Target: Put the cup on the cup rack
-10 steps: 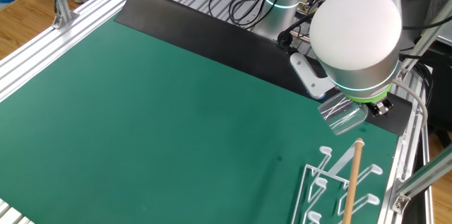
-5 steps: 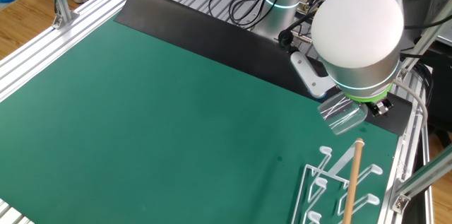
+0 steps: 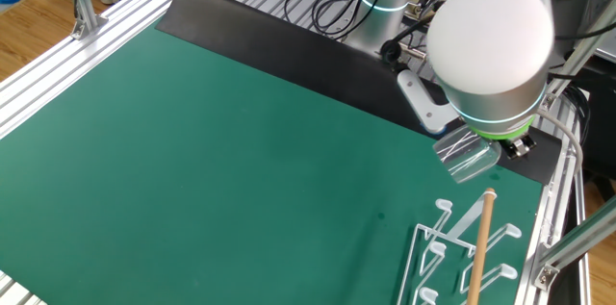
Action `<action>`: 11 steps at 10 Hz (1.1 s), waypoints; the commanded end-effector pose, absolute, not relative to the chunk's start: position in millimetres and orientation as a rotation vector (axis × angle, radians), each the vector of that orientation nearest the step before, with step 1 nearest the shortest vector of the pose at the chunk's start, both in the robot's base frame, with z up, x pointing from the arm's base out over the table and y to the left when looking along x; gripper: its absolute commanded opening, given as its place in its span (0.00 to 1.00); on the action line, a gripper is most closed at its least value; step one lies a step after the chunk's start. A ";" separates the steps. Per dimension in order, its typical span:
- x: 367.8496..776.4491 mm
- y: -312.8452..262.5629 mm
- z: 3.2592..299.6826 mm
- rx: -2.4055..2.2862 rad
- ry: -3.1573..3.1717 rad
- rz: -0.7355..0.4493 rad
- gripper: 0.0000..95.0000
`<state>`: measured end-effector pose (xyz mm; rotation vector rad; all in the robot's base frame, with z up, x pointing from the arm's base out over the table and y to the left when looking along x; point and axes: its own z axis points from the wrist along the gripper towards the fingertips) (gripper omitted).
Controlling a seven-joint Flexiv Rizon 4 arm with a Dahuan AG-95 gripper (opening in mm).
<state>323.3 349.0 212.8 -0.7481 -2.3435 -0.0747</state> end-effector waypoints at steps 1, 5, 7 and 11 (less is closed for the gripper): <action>322.8 348.8 212.8 -0.743 -2.343 -0.076 0.00; 322.8 348.8 212.8 -0.735 -2.344 -0.084 0.00; 322.8 348.8 212.8 -0.714 -2.359 -0.100 0.00; 322.8 348.8 212.8 -0.674 -2.395 -0.138 0.00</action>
